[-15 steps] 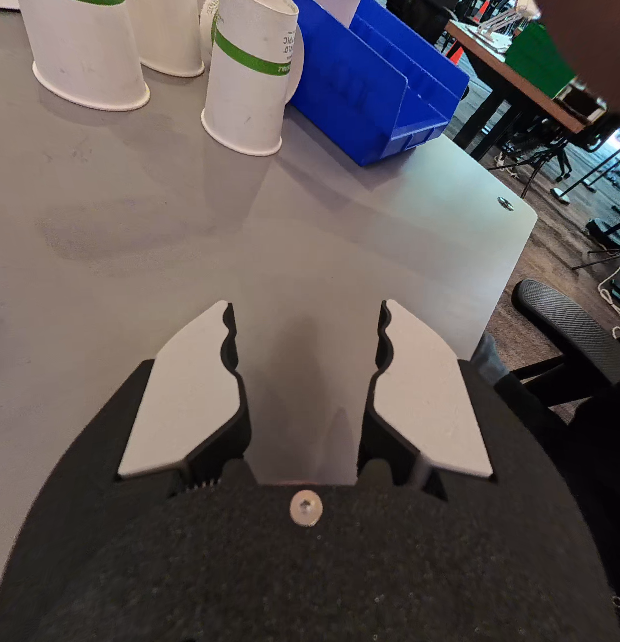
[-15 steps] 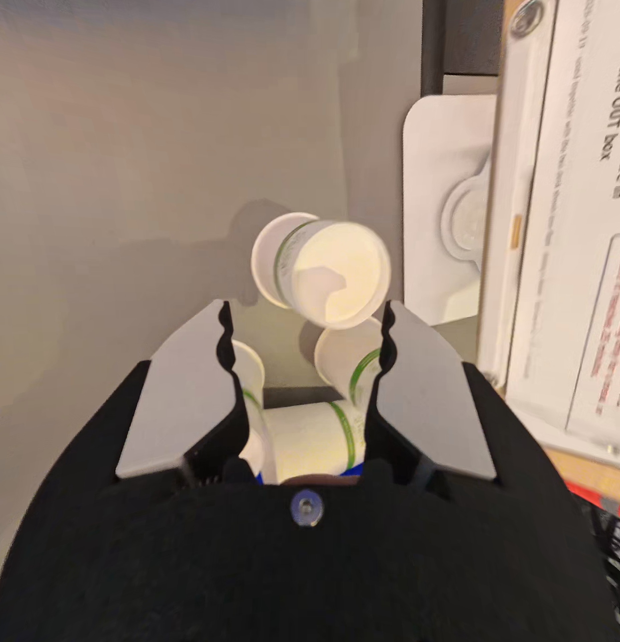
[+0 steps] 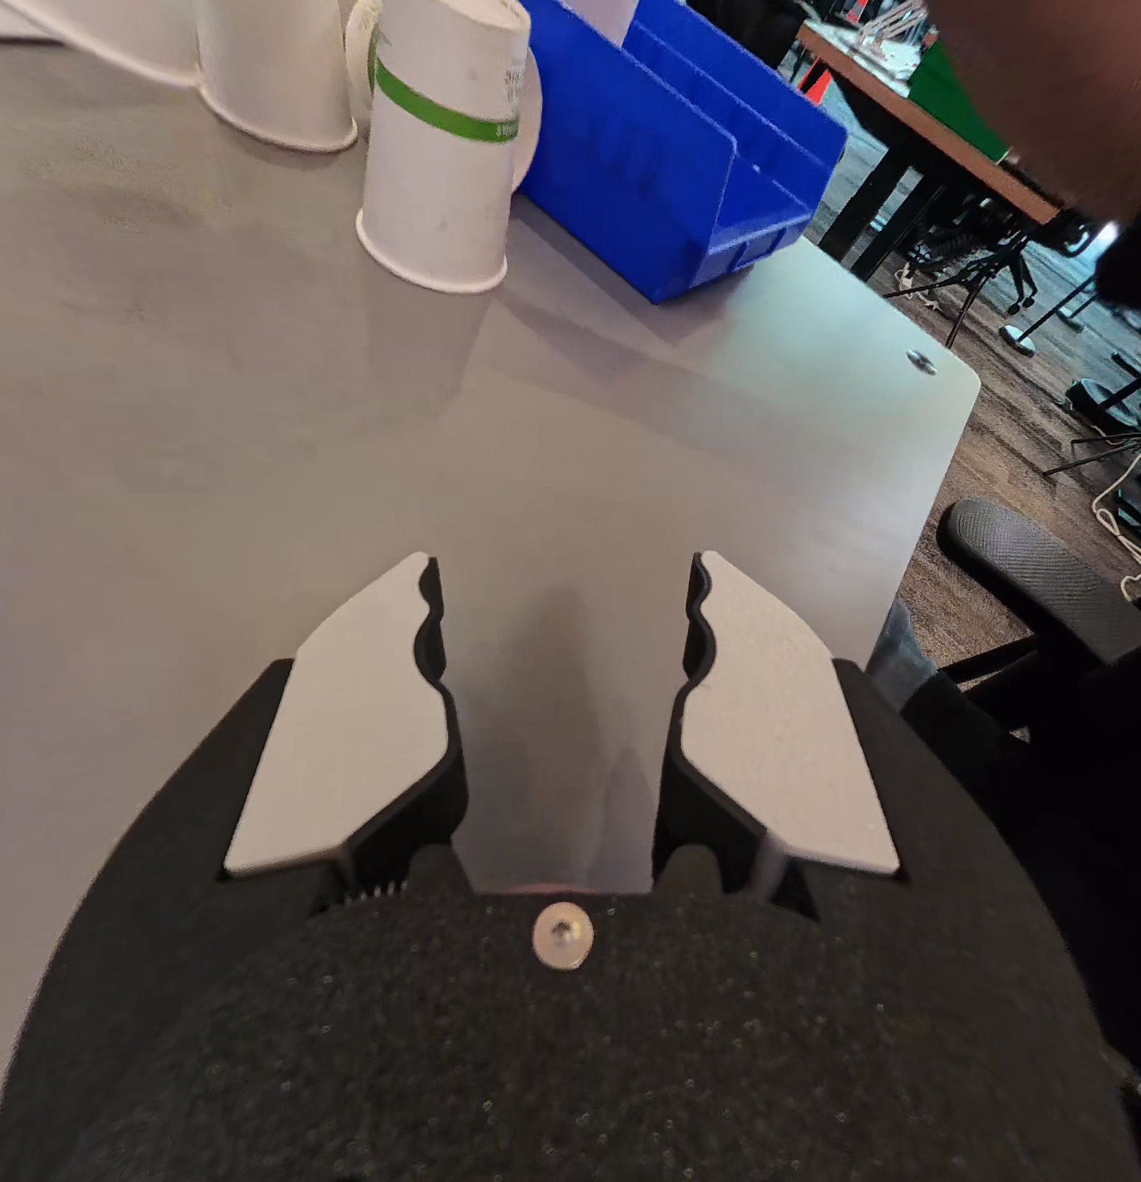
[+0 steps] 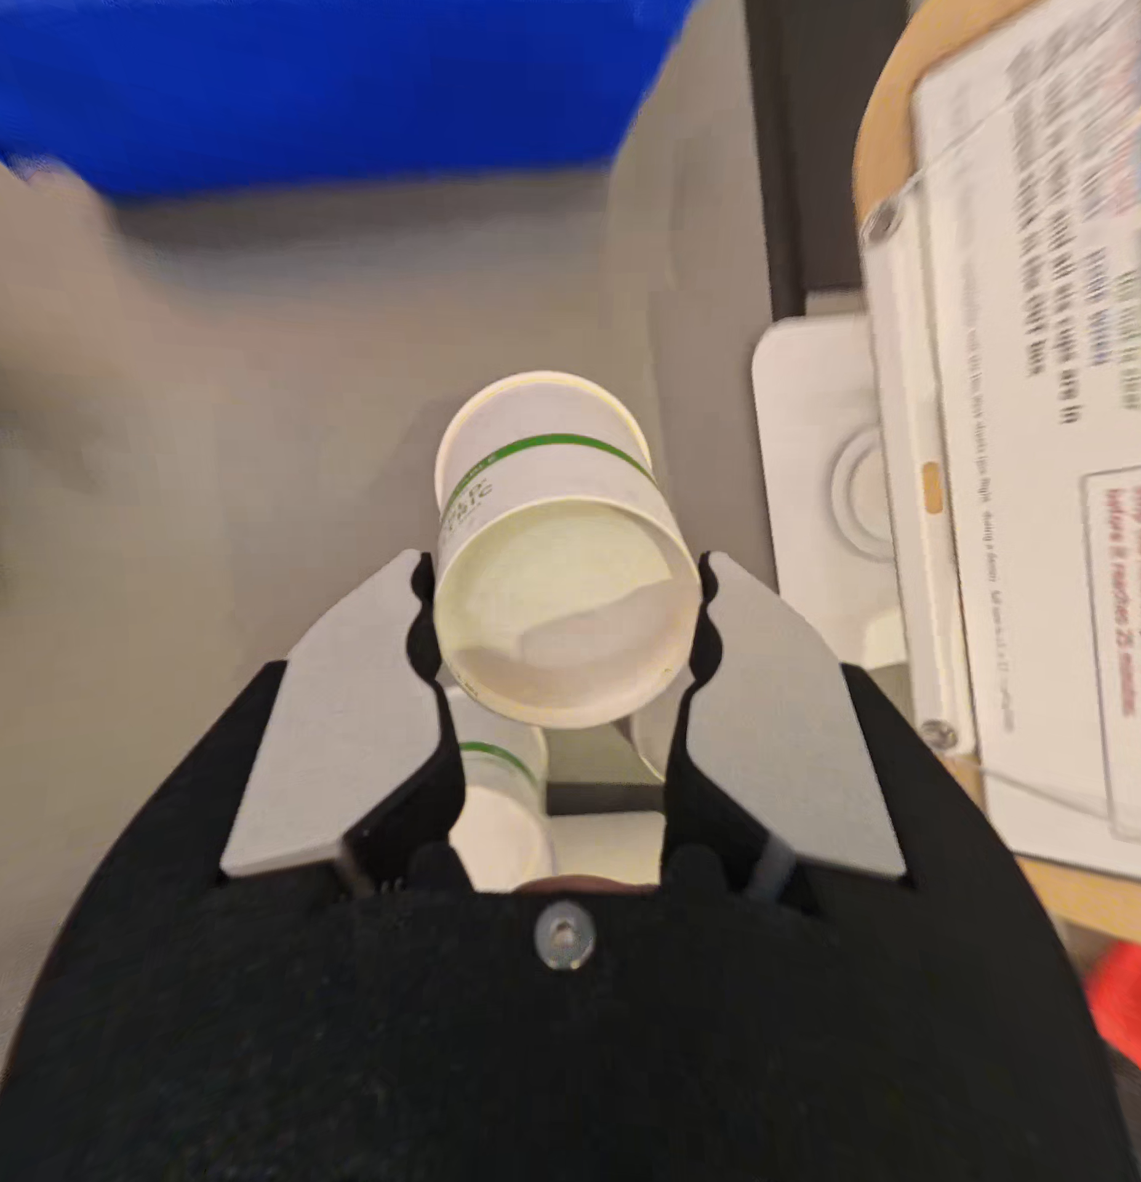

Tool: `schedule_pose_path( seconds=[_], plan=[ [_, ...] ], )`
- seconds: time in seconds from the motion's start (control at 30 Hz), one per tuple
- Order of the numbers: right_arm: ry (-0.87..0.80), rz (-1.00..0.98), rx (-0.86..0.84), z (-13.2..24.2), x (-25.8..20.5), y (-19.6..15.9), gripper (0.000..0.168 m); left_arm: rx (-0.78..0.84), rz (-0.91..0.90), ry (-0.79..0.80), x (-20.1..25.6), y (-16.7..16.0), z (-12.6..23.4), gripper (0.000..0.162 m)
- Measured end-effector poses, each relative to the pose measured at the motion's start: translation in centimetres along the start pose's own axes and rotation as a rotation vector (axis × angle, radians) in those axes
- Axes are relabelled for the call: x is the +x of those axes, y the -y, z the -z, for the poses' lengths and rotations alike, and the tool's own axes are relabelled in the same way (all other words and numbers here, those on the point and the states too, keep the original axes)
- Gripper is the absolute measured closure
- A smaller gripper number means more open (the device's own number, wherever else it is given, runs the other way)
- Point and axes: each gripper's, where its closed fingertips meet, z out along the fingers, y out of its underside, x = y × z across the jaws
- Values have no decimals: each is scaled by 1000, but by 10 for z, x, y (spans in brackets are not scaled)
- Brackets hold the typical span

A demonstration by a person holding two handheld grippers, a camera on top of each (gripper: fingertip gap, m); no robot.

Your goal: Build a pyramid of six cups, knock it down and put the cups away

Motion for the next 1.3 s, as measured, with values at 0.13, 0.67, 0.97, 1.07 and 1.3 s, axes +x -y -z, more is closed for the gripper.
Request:
schedule_pose_path(
  seconds=[0.13,0.67,0.97,1.07,1.3],
  plan=[
    [38,-115,404,64,-55,20,92,73,-38,-9,-18,43,5,94],
    [136,-397,1041,101,-181,-12,92,159,-151,-526,52,141,16,159],
    [160,-365,800,97,-186,-54,79,78,-239,-567,54,116,21,162],
    [231,-341,704,113,-185,-47,73,63,-267,-579,56,113,24,162],
    [511,-237,228,99,-190,-23,65,-12,-381,-540,64,95,13,162]
  ],
)
